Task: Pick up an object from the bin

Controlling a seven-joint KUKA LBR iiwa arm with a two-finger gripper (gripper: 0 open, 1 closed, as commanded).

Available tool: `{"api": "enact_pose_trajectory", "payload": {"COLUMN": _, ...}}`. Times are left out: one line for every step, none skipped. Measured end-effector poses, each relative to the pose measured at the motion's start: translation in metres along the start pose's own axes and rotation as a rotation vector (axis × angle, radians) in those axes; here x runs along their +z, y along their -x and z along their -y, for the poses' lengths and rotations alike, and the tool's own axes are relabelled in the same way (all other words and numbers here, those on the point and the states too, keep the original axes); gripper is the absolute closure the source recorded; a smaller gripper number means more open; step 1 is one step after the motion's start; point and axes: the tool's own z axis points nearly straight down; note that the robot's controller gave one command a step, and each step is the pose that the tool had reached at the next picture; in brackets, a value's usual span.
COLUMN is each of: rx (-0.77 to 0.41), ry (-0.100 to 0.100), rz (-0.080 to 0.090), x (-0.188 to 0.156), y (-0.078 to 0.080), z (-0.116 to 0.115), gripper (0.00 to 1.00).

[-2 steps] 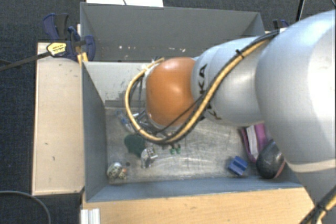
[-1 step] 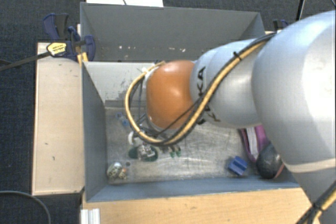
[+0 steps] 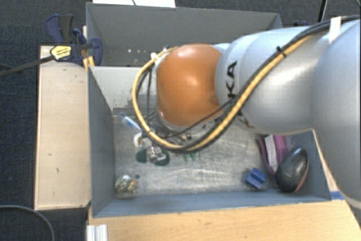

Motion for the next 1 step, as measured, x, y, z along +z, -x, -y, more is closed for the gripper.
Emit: {"api": "enact_pose_trajectory", "payload": {"rx": -0.021, "ry": -0.001, "rz": 0.003, "x": -0.1121, "y": 0.0048, "z": -0.0015, "gripper": 1.00}}
